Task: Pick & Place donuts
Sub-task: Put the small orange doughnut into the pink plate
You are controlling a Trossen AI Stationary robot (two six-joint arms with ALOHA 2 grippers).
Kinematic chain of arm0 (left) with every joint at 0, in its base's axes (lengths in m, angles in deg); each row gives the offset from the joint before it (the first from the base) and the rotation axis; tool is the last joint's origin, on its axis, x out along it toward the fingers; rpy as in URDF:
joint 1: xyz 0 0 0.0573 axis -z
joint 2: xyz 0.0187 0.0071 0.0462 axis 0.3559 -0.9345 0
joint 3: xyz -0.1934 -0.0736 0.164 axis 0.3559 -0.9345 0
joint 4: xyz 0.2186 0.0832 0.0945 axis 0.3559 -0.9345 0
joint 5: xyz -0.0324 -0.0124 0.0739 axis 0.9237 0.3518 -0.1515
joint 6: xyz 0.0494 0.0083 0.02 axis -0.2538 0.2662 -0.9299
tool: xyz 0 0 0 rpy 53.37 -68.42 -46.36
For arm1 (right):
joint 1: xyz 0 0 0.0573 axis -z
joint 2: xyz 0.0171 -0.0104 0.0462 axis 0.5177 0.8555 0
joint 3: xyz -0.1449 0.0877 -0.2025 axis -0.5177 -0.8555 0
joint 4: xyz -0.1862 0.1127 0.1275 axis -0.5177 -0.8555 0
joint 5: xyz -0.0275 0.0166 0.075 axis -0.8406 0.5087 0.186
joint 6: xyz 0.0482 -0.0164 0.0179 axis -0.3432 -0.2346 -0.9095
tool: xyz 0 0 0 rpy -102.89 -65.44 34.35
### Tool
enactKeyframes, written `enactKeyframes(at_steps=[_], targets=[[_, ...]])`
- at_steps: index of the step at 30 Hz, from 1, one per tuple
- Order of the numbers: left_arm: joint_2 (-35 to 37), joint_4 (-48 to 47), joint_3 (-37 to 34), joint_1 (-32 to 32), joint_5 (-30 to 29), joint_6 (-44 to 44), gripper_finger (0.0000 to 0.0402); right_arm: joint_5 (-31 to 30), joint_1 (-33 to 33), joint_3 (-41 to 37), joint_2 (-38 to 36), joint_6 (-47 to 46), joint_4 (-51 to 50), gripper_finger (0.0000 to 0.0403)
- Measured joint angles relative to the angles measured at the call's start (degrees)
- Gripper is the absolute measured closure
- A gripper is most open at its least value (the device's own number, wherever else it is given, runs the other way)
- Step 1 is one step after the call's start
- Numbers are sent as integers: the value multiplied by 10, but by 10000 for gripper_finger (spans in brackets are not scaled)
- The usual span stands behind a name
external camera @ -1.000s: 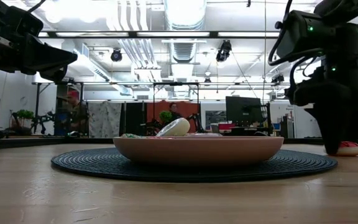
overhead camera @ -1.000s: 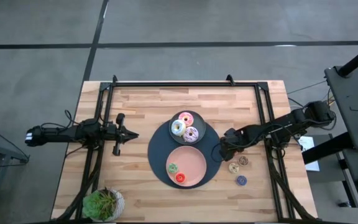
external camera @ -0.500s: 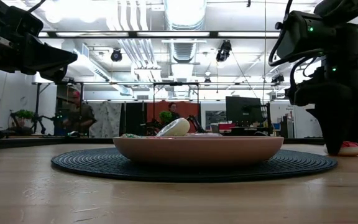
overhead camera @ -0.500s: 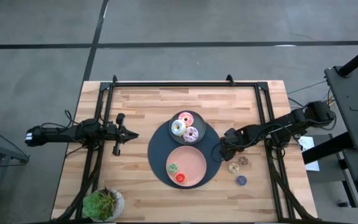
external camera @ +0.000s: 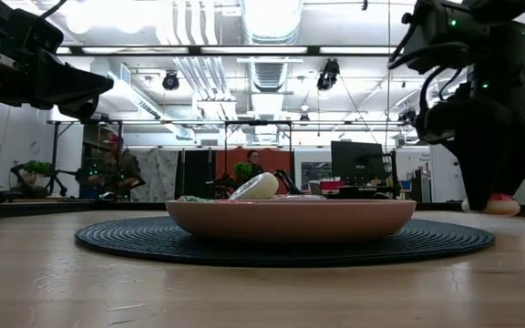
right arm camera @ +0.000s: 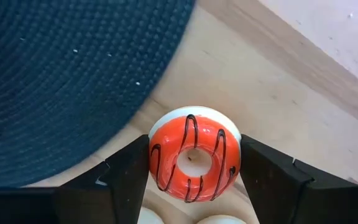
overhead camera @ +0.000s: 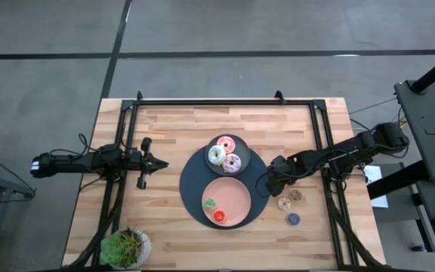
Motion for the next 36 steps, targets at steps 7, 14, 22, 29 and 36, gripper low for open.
enactKeyframes(at_steps=[7, 14, 22, 29, 36], targets=[[0, 0, 0, 0, 0, 0, 402, -3, 0, 22, 0, 12, -1, 179], [0, 0, 0, 0, 0, 0, 402, -5, 0, 74, 17, 57, 0, 179], [0, 0, 0, 0, 0, 0, 402, -6, 0, 146, 84, 120, -2, 179], [0, 0, 0, 0, 0, 0, 402, -5, 0, 226, 153, 174, -3, 179], [0, 0, 0, 0, 0, 0, 402, -4, 0, 300, 208, 212, -6, 179]])
